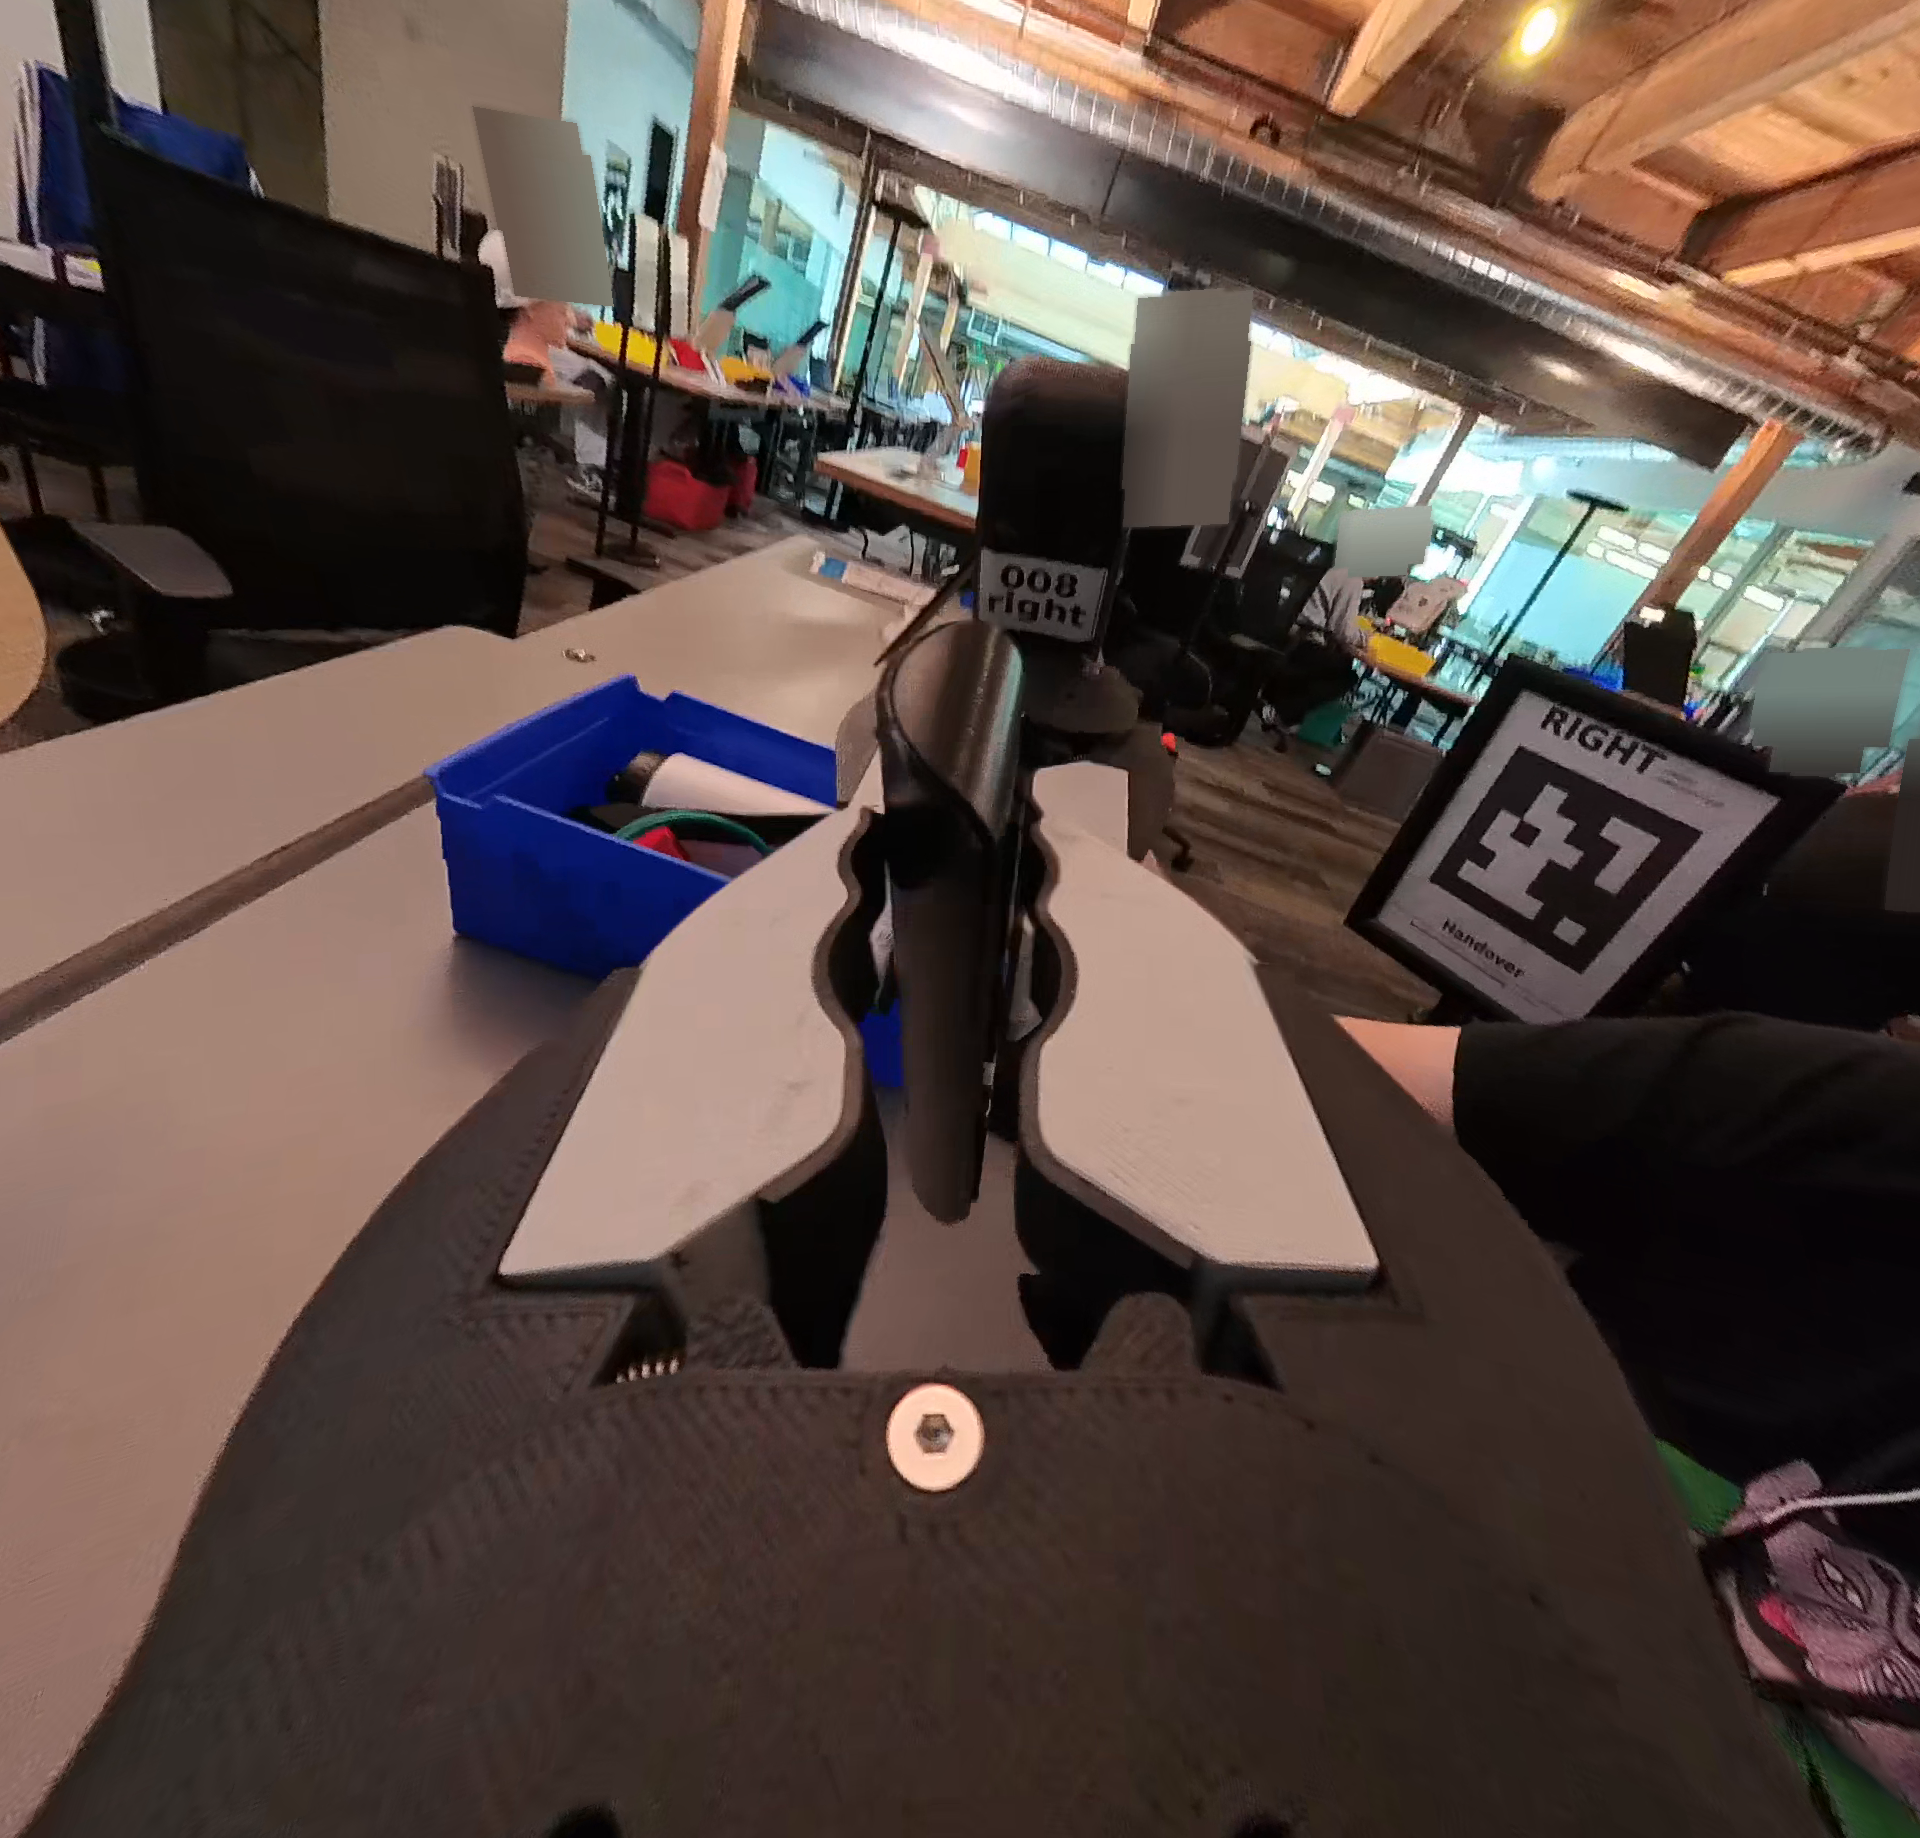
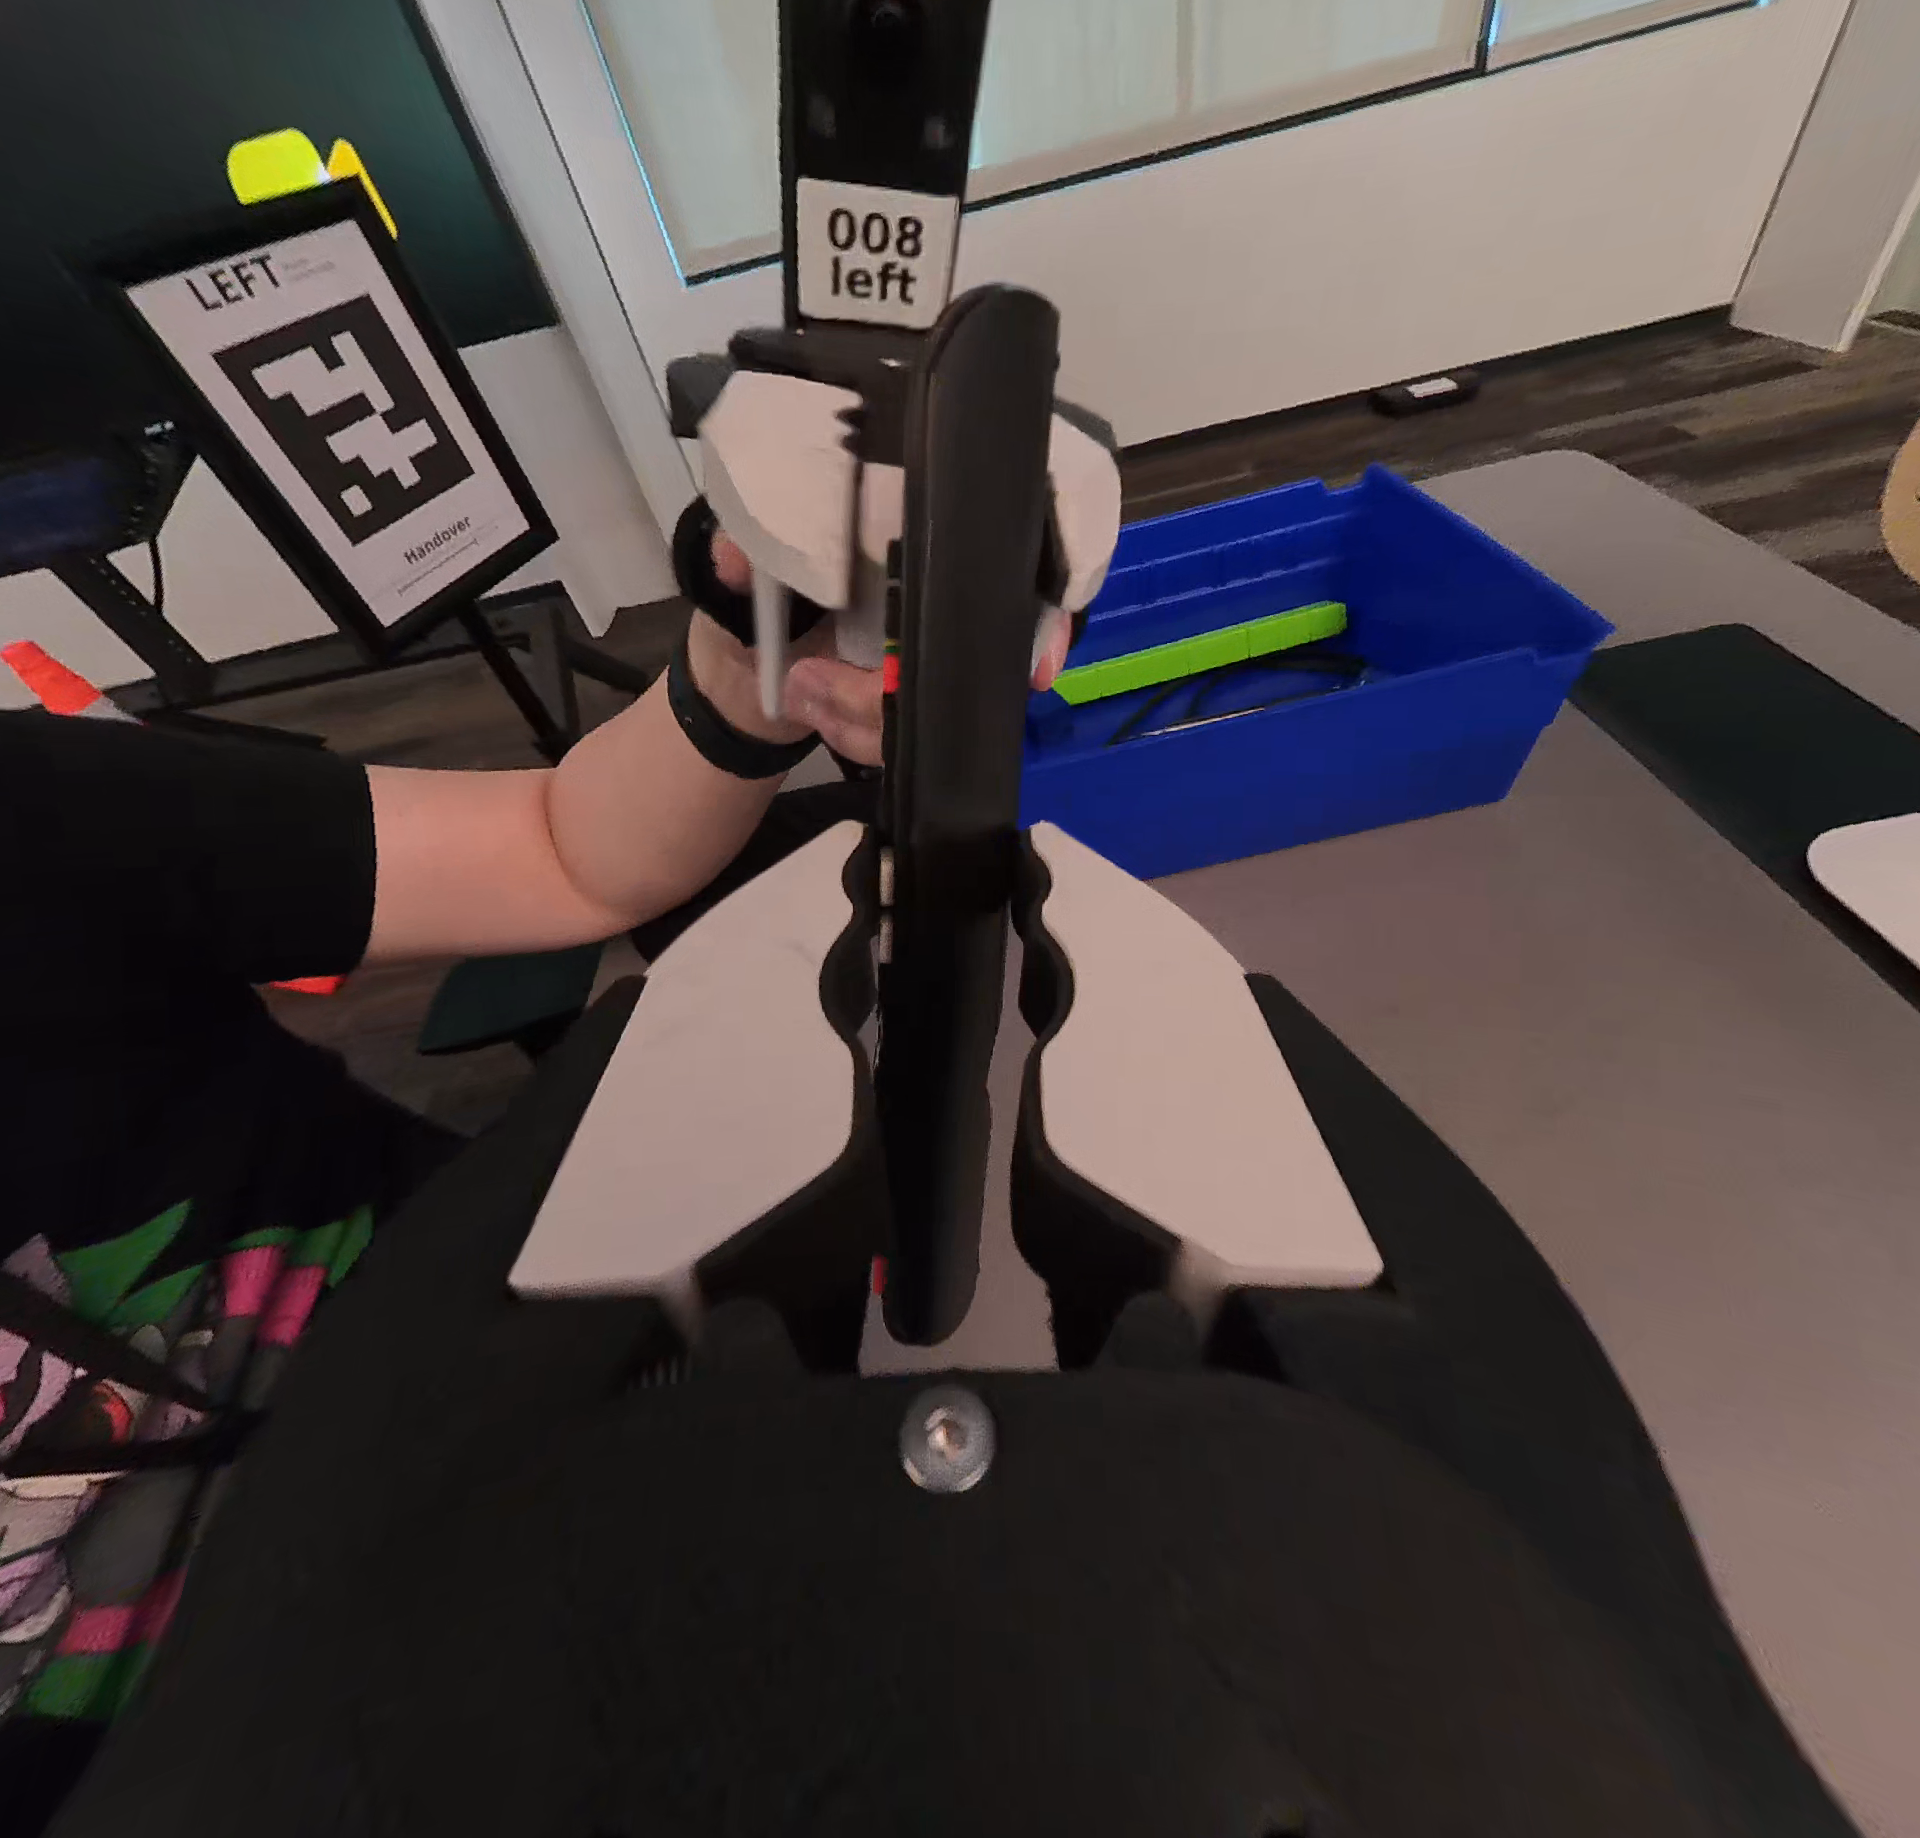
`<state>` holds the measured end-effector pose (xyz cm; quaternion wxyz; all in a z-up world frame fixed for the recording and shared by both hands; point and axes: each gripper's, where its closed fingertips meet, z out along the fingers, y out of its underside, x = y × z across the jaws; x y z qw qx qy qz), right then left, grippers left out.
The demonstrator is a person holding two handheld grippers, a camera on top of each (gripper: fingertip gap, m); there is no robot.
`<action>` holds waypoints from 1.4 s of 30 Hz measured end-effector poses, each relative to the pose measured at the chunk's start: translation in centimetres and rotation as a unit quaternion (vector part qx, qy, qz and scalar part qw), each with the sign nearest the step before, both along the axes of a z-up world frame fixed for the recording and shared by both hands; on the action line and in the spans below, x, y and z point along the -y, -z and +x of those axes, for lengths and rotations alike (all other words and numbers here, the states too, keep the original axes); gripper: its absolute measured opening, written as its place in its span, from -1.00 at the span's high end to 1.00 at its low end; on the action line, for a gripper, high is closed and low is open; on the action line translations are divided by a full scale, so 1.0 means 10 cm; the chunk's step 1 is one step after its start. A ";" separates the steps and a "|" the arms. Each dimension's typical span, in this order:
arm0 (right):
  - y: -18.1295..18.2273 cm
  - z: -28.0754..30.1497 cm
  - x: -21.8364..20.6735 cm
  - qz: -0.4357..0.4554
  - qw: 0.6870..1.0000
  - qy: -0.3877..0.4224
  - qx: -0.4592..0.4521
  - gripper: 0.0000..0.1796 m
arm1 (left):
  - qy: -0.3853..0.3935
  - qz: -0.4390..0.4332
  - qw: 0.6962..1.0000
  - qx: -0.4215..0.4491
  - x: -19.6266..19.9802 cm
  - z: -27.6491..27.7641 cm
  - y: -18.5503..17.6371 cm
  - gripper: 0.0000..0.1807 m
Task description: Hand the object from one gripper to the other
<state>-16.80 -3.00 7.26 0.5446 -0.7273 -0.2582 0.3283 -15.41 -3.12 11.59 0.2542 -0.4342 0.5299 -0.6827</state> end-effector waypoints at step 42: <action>0.01 0.19 -0.23 0.404 0.641 0.188 0.625 0.48 | -0.300 0.762 0.573 -0.023 -0.68 0.15 0.56 0.74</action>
